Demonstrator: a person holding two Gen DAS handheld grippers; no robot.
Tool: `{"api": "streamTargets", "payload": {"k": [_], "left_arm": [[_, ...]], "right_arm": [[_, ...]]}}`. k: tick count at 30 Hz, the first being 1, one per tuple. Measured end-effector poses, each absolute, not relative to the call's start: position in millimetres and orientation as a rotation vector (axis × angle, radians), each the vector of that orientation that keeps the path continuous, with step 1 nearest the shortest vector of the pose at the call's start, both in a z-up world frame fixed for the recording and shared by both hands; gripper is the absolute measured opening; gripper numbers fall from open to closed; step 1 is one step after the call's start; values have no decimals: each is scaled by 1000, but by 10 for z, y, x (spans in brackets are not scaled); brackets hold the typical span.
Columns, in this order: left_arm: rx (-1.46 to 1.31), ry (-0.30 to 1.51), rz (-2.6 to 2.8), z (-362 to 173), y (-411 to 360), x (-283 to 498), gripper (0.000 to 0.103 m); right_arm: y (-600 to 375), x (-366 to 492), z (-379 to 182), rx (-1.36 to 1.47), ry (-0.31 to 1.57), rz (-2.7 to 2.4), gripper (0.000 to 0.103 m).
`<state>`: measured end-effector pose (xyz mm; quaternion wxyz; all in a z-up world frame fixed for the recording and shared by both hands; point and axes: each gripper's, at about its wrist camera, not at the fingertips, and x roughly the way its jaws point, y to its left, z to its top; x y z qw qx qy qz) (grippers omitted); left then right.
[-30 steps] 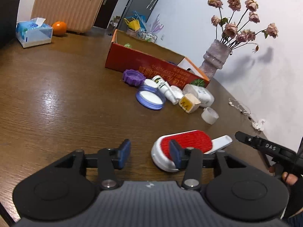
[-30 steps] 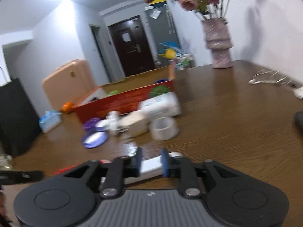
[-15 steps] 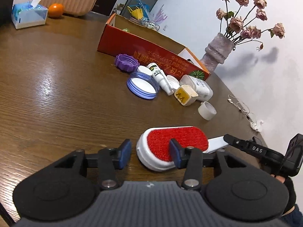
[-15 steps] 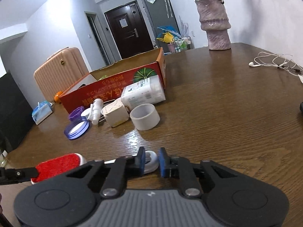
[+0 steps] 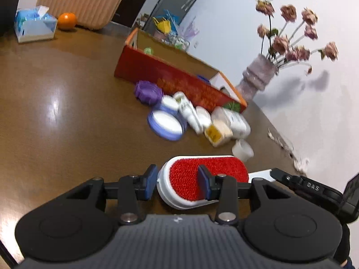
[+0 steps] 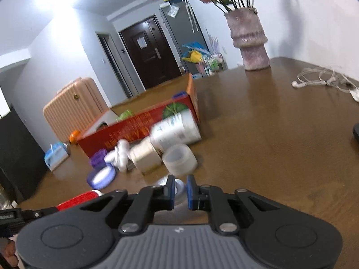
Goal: Organize rigid objects
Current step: 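Lower the lint brush into the cardboard box and open the left gripper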
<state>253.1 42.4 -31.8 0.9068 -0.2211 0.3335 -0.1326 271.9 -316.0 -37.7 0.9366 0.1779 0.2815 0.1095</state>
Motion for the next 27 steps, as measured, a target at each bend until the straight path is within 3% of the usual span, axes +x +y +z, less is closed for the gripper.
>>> {"api": "streamTargets", "payload": {"k": [12, 21, 27], "left_arm": [[-382, 513, -260, 554, 585, 3945, 40], [-361, 617, -195, 240, 744, 4966, 39], [-326, 686, -180, 20, 879, 5050, 40]], "right_arm": [[-3016, 3766, 366, 445, 419, 252, 11], [-2874, 4917, 180, 523, 506, 231, 10], [-2643, 5142, 38, 431, 554, 236, 10]]}}
